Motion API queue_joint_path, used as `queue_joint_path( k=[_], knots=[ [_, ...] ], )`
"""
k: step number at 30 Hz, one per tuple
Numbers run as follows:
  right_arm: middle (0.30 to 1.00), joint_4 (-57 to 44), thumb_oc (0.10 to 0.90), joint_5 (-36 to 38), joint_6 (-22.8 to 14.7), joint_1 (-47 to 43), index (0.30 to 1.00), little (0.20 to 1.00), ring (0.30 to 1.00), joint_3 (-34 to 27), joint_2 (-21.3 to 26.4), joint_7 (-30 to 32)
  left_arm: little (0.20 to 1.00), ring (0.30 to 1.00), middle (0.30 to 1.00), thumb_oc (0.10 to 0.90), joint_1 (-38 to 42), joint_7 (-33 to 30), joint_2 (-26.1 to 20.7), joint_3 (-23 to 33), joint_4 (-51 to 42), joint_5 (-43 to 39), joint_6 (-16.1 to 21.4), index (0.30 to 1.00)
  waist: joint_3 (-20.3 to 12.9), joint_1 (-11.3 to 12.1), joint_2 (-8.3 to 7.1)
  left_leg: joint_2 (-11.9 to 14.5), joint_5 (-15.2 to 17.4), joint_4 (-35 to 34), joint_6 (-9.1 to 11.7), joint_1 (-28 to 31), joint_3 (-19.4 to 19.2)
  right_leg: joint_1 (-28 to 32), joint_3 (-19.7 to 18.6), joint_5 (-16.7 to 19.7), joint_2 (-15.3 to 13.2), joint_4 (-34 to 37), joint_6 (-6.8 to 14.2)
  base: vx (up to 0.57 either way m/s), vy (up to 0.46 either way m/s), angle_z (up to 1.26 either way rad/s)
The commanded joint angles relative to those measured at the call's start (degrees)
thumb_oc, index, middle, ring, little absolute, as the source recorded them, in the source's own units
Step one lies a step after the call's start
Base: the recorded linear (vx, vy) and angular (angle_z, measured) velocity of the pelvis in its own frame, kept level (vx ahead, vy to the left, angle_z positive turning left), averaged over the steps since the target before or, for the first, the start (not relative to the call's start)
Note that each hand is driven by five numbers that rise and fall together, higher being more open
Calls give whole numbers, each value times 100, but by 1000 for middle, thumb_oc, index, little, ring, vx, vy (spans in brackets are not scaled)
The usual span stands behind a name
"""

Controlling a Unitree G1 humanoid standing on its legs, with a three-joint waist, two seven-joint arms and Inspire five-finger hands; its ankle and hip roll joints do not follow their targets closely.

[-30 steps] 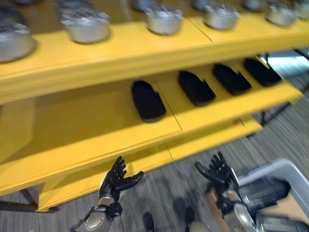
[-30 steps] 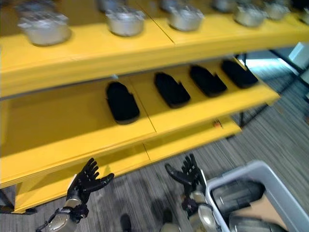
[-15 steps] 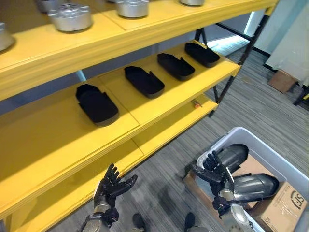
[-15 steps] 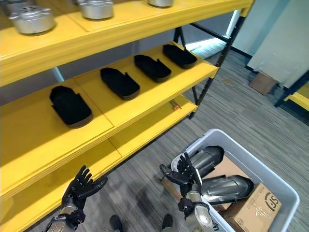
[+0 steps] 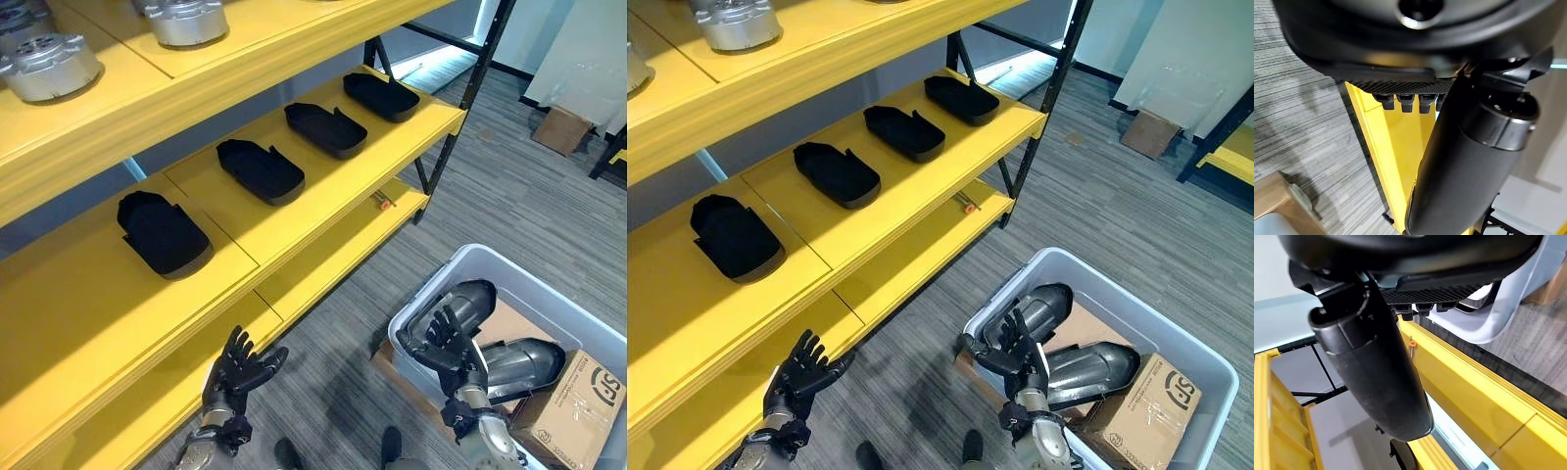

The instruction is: Move parts from the plastic box to the shelf.

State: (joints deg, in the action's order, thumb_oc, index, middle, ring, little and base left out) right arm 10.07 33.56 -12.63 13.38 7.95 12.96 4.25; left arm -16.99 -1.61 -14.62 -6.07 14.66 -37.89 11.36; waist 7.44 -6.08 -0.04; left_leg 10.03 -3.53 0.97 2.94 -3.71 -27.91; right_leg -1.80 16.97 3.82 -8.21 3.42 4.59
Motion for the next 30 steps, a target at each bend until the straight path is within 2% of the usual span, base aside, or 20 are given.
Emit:
queue_joint_path(
  k=[1,2,3,4,5,6,7,8,9,11,12,13,14,15,16,17,19,20,24,30],
  knots=[
    [1000,-960,900,-196,-815,-226,1000,1000,1000,-405,234,30,1000,1000,1000,900,225,199,-144,181,-559,-28,546,1000,127,-30,63,1050,191,1651,296,-154,770,-207,-424,-924,348,-912,-226,45,-243,-27],
    [1000,-970,900,-248,-842,-239,1000,1000,1000,-402,281,65,1000,1000,1000,900,222,178,-157,191,-598,-13,570,1000,226,57,51,1059,-44,2019,294,-297,1121,-179,-554,-951,451,-944,-306,42,-244,-40],
    [1000,-971,900,-251,-842,-242,1000,1000,1000,-405,278,69,1000,1000,1000,900,226,176,-158,189,-599,-12,570,1000,233,53,65,1089,-38,2066,315,-328,1152,-179,-544,-959,474,-949,-320,-16,-129,-78],
    [1000,-944,900,-358,-852,-283,1000,1000,1000,-400,335,144,1000,1000,1000,900,289,144,-139,175,-572,-14,572,1000,347,137,34,851,-98,2409,216,-665,1698,-119,-630,-1016,512,-901,-394,-83,-59,-89],
    [1000,-936,900,-425,-860,-324,1000,1000,1000,-419,360,214,1000,1000,1000,900,329,115,-113,179,-588,-15,572,1000,397,210,-16,506,-91,2328,63,-920,1967,-175,-708,-894,458,-831,-408,-49,-2,-91],
    [1000,-886,900,-512,-860,-422,1000,1000,1000,-428,394,253,1000,1000,1000,900,358,108,-66,190,-571,-80,583,1000,414,297,-27,3,139,1955,-24,-1156,2458,-200,-906,-866,431,-754,-327,-39,47,-64],
    [1000,-886,900,-512,-860,-425,1000,1000,1000,-428,393,253,1000,1000,1000,900,360,109,-67,191,-571,-80,584,1000,399,291,-35,-9,112,1928,-28,-1167,2457,-217,-902,-854,421,-747,-326,94,105,-71],
    [1000,-814,900,-572,-893,-504,1000,1000,1000,-432,386,338,1000,1000,1000,900,400,83,-39,180,-538,-78,598,1000,399,392,4,-253,136,1345,-17,-1243,2801,-210,-1032,-857,437,-704,-246,89,76,-67],
    [1000,-797,900,-577,-881,-532,1000,1000,1000,-436,411,310,1000,1000,1000,900,399,89,-41,181,-545,-86,613,1000,400,403,16,-306,116,1184,-13,-1225,2889,-229,-1076,-842,439,-711,-235,132,132,-52],
    [1000,-725,900,-620,-866,-599,1000,1000,1000,-398,402,319,1000,1000,1000,900,395,65,-5,144,-538,-60,656,1000,490,612,92,-705,-282,620,94,-1406,3604,-172,-1292,-857,531,-725,-205,134,129,-68],
    [1000,-700,900,-673,-850,-653,1000,1000,1000,-385,417,307,1000,1000,1000,900,408,71,0,147,-535,-41,660,1000,492,702,146,-819,-421,358,159,-1494,3950,-168,-1419,-862,620,-736,-202,163,126,-100],
    [1000,-696,900,-752,-821,-695,1000,1000,1000,-363,418,321,1000,1000,1000,900,439,71,16,134,-519,-42,659,1000,512,741,181,-842,-502,154,193,-1480,4084,-132,-1551,-926,683,-785,-195,109,80,-94],
    [1000,-698,900,-754,-819,-695,1000,1000,1000,-363,417,323,1000,1000,1000,900,442,72,17,133,-516,-42,661,1000,524,753,175,-840,-506,135,193,-1455,4069,-127,-1565,-934,679,-795,-196,139,161,-115],
    [1000,-704,900,-698,-823,-723,1000,1000,1000,-312,357,264,1000,1000,1000,900,399,90,59,161,-489,-95,697,1000,537,820,186,-879,-351,236,99,-1271,4261,-97,-1854,-1080,754,-996,-177,115,191,-122],
    [1000,-701,900,-697,-791,-679,1000,1000,1000,-300,345,213,1000,1000,1000,900,397,110,83,146,-474,-118,687,1000,480,793,206,-787,-367,130,105,-1173,4192,-91,-1901,-1075,769,-962,-172,135,267,-138],
    [1000,-709,900,-713,-789,-615,1000,1000,1000,-320,321,230,1000,1000,1000,900,467,98,64,109,-463,-123,695,1000,469,754,201,-749,-370,165,113,-1162,3952,-64,-1849,-1052,681,-931,-152,75,215,-98],
    [1000,-726,900,-684,-786,-573,1000,1000,1000,-350,316,230,1000,1000,1000,900,495,119,24,124,-510,-157,710,1000,455,723,173,-789,-292,266,74,-1159,3887,-55,-1853,-1070,597,-919,-128,58,180,-61],
    [1000,-788,900,-656,-762,-552,1000,1000,1000,-398,286,222,1000,1000,1000,900,491,123,-10,140,-521,-158,708,1000,396,659,108,-823,-131,339,-46,-1099,3716,-48,-1991,-1001,476,-884,-45,78,238,-31],
    [1000,-828,900,-688,-704,-586,1000,1000,1000,-411,218,236,1000,1000,1000,900,507,78,-92,176,-584,-162,711,1000,306,596,-26,-850,152,486,-254,-1049,3322,-101,-2242,-863,215,-800,143,66,240,-51],
    [1000,-902,900,-917,-608,-611,1000,1000,1000,-334,235,214,1000,1000,1000,900,508,22,-216,253,-616,-80,712,1000,248,560,-226,-948,440,632,-432,-1012,2948,-243,-2400,-610,-84,-766,420,27,178,-30]
  ],
)
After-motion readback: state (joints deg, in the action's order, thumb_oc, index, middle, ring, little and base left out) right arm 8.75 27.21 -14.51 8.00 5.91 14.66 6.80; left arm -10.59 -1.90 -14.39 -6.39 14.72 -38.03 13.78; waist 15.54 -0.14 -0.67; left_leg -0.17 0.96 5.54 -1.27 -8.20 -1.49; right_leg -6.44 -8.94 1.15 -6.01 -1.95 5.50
